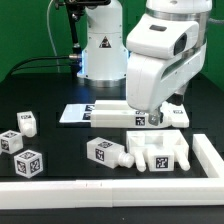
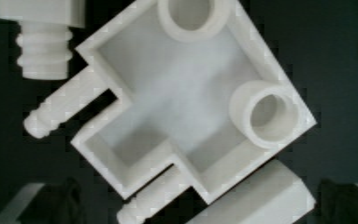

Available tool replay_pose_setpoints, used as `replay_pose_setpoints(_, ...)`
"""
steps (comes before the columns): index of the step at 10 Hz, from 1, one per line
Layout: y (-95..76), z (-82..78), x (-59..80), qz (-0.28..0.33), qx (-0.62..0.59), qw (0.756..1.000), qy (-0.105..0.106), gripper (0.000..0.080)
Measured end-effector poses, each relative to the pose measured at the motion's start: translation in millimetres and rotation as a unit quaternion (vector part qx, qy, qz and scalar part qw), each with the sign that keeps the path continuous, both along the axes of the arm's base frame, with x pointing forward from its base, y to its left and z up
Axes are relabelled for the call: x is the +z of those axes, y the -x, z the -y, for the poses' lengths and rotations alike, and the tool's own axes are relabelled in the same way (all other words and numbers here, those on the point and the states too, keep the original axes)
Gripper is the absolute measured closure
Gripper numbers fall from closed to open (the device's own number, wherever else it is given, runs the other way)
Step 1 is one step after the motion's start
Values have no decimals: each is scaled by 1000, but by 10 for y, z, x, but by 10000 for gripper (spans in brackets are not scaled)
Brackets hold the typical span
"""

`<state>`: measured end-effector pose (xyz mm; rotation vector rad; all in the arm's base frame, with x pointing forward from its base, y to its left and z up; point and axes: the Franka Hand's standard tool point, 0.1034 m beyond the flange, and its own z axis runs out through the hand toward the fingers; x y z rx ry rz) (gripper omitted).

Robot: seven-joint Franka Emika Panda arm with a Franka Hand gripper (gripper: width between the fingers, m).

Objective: Assemble chair

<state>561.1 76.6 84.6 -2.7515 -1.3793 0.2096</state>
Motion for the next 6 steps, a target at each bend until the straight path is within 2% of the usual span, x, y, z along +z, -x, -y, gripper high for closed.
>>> replay_pose_setpoints(4, 3, 14, -11, 0, -3, 1000, 0, 150)
replay_pose_setpoints(6, 24, 206, -117, 19, -47, 999, 1, 150)
